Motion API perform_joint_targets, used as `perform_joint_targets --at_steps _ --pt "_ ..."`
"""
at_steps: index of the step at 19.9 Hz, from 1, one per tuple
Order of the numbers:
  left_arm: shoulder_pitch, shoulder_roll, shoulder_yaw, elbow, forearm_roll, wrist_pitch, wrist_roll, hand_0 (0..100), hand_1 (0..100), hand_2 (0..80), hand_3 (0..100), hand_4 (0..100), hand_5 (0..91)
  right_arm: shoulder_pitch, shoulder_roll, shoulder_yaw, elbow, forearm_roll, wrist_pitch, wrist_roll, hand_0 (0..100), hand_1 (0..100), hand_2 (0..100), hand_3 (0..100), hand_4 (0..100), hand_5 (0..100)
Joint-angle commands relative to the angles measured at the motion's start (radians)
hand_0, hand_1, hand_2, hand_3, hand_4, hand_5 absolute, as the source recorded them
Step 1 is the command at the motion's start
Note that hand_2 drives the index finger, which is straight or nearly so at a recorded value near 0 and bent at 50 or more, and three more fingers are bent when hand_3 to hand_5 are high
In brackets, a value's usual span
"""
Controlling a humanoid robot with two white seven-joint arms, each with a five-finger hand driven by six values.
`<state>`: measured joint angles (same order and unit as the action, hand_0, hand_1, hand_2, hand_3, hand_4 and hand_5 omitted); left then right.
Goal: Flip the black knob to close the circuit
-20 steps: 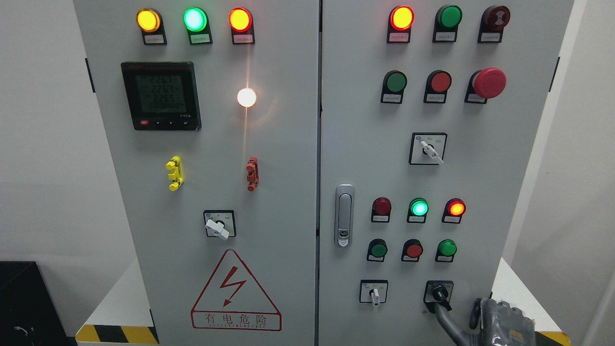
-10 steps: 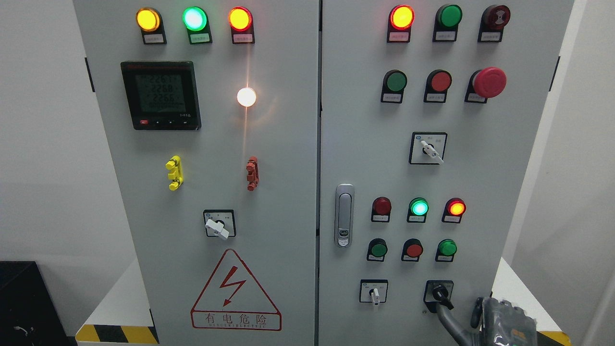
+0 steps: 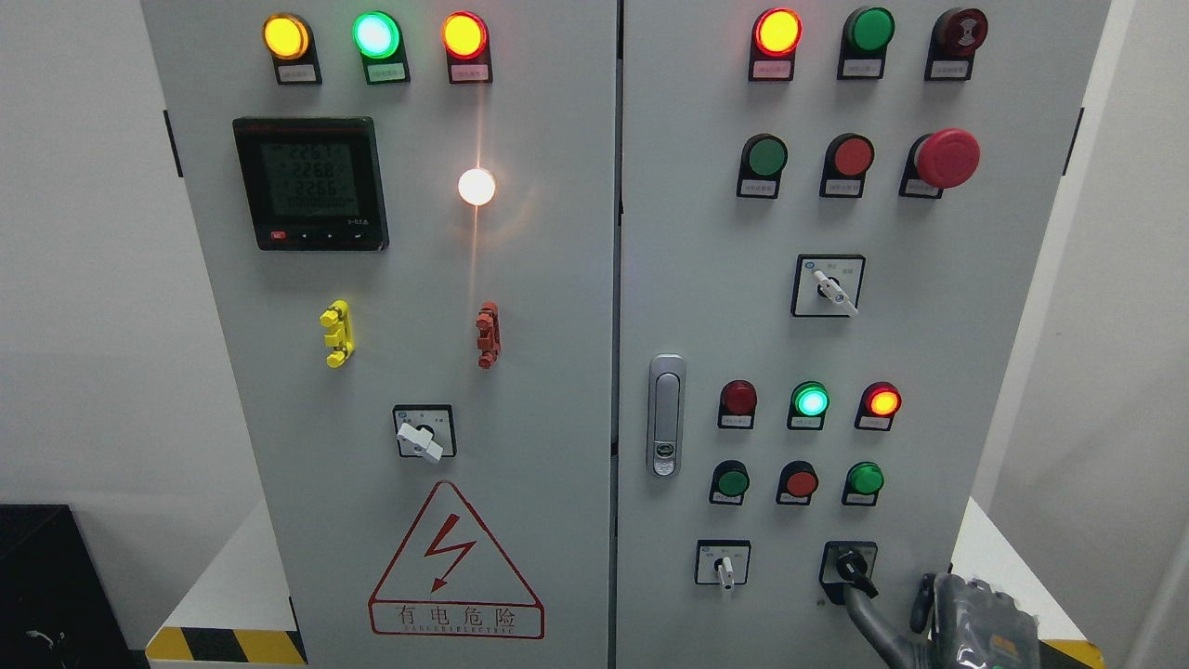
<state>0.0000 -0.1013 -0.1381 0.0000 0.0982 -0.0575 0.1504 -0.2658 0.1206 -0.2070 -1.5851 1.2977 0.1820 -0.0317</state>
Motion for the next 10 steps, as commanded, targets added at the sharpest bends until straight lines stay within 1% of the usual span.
perform_joint_targets --at_steps 1,6,10 --pt "0.023 0.0 0.0 -0.029 0.0 0.001 0.0 12 56 0.0 0 0 0.0 0.006 -0.001 0.004 -0.013 -0.026 -0.003 -0.005 0 0 82 100 94 100" --pt "0.021 0.0 0.0 -0.029 0.0 0.001 0.0 12 56 0.0 0 0 0.0 0.011 -0.004 0.02 -0.018 -0.032 -0.004 -0.005 0 0 82 100 94 100" --pt "0.021 0.0 0.0 -0.029 0.0 0.001 0.0 12 56 0.0 0 0 0.0 0.02 -0.006 0.054 -0.018 -0.032 -0.004 -0.004 0 0 82 100 94 100"
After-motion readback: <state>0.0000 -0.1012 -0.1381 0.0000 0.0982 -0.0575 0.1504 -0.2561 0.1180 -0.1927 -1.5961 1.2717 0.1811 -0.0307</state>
